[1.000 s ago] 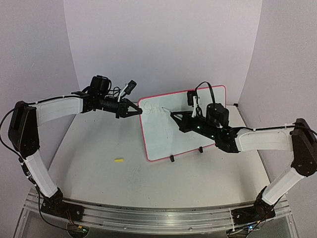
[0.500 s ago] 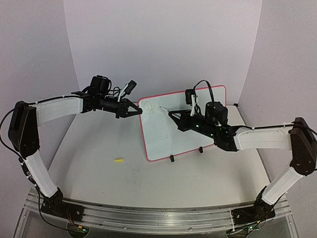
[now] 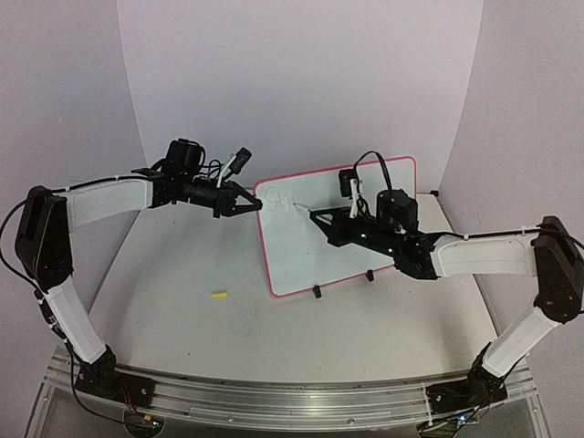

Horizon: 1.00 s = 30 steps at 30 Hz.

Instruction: Write a sentence on the whiteboard

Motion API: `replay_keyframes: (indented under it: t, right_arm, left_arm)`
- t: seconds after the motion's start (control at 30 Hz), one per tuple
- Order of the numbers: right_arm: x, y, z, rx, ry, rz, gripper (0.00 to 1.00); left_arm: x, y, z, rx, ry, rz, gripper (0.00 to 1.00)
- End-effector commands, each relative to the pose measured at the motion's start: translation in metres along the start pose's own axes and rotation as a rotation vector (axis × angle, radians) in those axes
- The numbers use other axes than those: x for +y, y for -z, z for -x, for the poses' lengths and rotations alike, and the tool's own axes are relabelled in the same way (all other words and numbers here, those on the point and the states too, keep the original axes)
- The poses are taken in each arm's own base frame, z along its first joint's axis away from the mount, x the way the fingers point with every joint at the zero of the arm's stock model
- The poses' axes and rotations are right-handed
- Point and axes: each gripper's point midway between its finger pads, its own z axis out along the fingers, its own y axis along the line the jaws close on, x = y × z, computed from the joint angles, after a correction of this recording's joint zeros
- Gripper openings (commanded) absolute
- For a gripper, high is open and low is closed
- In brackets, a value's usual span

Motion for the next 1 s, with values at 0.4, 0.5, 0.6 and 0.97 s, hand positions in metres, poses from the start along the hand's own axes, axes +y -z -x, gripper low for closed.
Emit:
replay_keyframes:
  t: [0.4,0.5,0.6,0.97]
  right_arm:
    - [-0.007,0.015,0.027,-0.07,0.049,-0.078,0.0]
    - [-0.006,0.013,0.028,-0.071,0.053,-0.073,0.0]
    - [-0.003,0.01,0.03,-0.069,0.055,-0.06,0.0]
    - [0.001,0.004,0.029,-0.059,0.055,-0.032,0.0]
  left_arm:
    - [-0.005,0.004,-0.001,0.021,-0.03,0.017,0.0]
    - [-0.005,0.003,-0.001,0.022,-0.029,0.016,0.0]
    - [-0.005,0.004,-0.001,0.021,-0.03,0.016,0.0]
    - [-0.005,0.004,-0.001,0.022,-0.03,0.016,0.0]
